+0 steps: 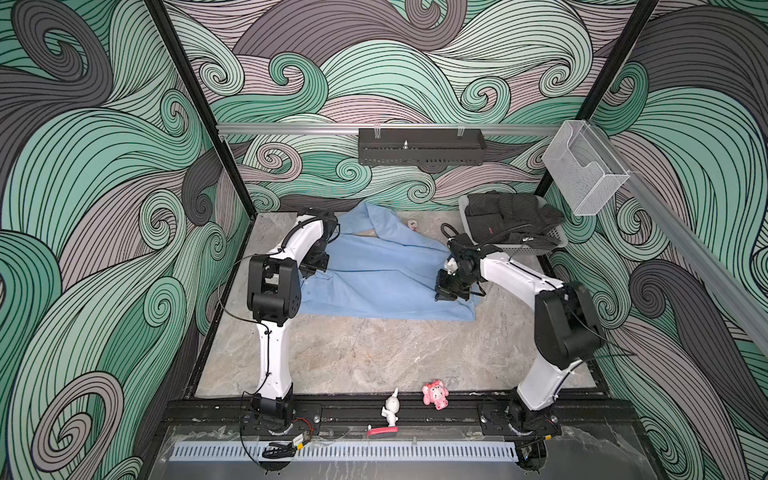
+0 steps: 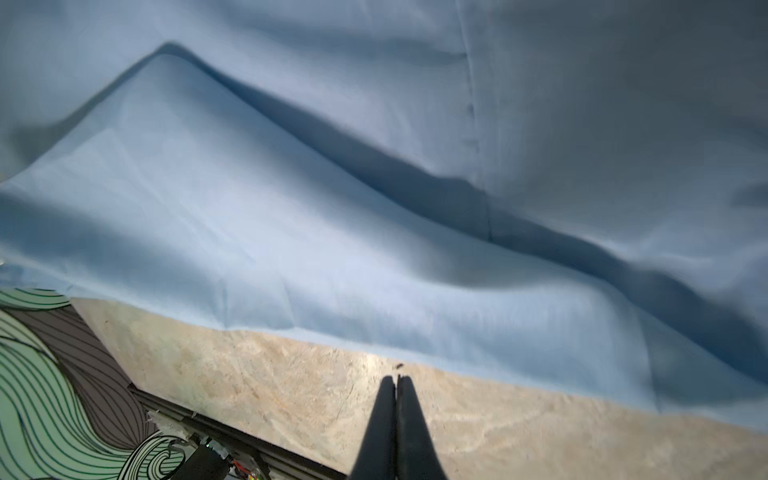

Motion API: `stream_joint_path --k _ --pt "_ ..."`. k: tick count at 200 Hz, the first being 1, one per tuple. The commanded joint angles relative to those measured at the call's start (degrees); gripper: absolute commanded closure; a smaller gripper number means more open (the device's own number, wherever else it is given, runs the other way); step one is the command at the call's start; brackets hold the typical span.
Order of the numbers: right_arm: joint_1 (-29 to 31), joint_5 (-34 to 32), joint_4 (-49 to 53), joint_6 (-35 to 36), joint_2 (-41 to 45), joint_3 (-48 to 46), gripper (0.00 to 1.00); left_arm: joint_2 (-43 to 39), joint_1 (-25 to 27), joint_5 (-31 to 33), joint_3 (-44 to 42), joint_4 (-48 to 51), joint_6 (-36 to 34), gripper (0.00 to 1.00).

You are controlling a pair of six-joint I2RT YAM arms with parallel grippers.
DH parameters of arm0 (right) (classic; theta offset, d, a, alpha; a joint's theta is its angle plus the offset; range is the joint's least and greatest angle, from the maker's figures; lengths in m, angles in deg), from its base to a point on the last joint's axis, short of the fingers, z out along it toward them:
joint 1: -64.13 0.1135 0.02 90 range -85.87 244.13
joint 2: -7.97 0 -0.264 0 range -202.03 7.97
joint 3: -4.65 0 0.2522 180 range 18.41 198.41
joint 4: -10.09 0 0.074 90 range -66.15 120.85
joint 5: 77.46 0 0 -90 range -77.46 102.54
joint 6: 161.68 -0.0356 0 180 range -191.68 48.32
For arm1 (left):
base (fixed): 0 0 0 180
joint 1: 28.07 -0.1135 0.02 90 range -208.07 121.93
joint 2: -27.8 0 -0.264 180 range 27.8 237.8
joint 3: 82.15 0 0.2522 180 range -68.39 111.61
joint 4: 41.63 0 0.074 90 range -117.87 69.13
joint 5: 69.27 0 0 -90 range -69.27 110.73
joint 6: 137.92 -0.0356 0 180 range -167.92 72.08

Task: Fold and stack the long sleeve shirts

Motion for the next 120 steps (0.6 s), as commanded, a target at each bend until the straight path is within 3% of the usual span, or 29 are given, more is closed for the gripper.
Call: stream_joint_path --k 1,39,120 --pt "-0.28 1.0 -1.37 -1.64 -4.02 0.67 0.98 0.84 0.37 -0.32 2.38 2.61 -0.38 1.0" --pt "-2.67 -3.09 -4.08 -2.75 -6.74 -1.83 1.0 1.47 0.32 -0.03 3.07 2.87 -0.6 1.0" --pt "-6.82 -4.91 -4.09 -2.25 -6.75 -5.54 1.0 9.24 -0.14 5.0 5.42 6.37 -0.51 1.0"
